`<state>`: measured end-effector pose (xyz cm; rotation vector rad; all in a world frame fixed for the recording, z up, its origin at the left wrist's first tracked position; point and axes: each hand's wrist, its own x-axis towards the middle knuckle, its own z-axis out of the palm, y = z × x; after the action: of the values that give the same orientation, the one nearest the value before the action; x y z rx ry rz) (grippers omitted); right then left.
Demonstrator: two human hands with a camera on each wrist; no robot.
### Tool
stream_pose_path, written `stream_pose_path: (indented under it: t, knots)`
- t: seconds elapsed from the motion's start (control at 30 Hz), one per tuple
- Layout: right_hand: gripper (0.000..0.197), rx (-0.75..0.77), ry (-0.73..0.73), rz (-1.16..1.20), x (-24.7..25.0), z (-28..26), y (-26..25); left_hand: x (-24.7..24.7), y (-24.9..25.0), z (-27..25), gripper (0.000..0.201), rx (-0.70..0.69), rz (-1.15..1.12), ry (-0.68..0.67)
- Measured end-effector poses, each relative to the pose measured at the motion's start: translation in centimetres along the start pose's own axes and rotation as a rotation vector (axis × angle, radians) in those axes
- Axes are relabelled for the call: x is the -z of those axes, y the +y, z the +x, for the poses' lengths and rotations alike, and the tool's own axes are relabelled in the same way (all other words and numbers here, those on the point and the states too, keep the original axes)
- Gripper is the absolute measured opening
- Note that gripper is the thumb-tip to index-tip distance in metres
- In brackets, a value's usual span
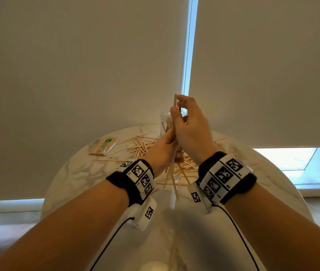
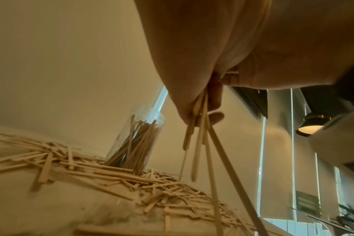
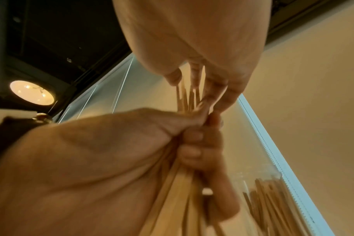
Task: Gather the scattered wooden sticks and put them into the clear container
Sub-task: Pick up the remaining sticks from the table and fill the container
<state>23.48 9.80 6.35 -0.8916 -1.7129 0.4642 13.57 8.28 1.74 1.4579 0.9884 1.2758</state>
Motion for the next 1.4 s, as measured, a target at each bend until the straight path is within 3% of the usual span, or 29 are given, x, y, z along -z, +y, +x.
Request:
stream_pose_path:
  t: [0.13,0.3,0.4,0.5,0.53,0.63,0.7,0.77,0.97,1.1,1.23,1.33,1.4]
  knots:
    - [0.038,0.056,0.103,-0.088,0.7,0.2,-0.5,-0.3,0.2,0.0,0.019,0.007,0.059,-0.017]
    - [0.02,0.07,-0.066,-0.121,1.3,1.0,-0.9,-0.2,-0.4,-0.4,0.017,0.035,0.051,-0.016]
    - [0.03,0.068,-0.125,-0.177,1.7,1.0,-1.5,0.2,-0.5,-0.2,0.02,0.021,-0.019,0.025]
    - [0.056,-0.066,-0.167,-0.2,2.2,0.1,-0.9,1.1,0.4,-0.1,0.031,-0.019,-0.115,0.137]
    - [0.06,-0.119,-0.248,-0.25,2.3,-0.5,-0.5,1.6,0.7,0.1,0.031,-0.041,-0.147,0.185]
    - [0.055,-0.213,-0.681,-0.537,1.6,-3.2,0.9,2.7,1.7,0.6,0.034,-0.088,-0.309,0.297]
    - [0.045,-0.292,-0.839,-0.569,0.4,-4.5,1.9,2.9,1.9,1.0,0.034,-0.094,-0.416,0.345]
    - [0.021,-0.336,-0.816,-0.429,-0.5,-5.0,2.6,2.6,1.8,1.0,0.034,-0.095,-0.483,0.358]
    - [0.011,-0.409,-0.737,-0.142,-0.6,-4.8,2.4,2.9,1.2,0.8,0.032,-0.107,-0.453,0.373]
    - [0.017,-0.47,-0.729,0.088,-0.6,-4.4,2.2,3.4,0.9,0.7,0.032,-0.09,-0.506,0.407]
    - [0.026,-0.408,-0.797,-0.035,-0.7,-4.7,2.4,3.4,1.0,0.8,0.032,-0.073,-0.519,0.419]
    - [0.014,-0.382,-0.601,0.023,-1.1,-4.8,2.3,2.7,0.9,0.4,0.035,-0.024,-0.531,0.344]
    - [0.018,-0.415,-0.571,0.06,-1.1,-4.7,2.0,2.5,0.8,0.1,0.036,0.005,-0.453,0.299]
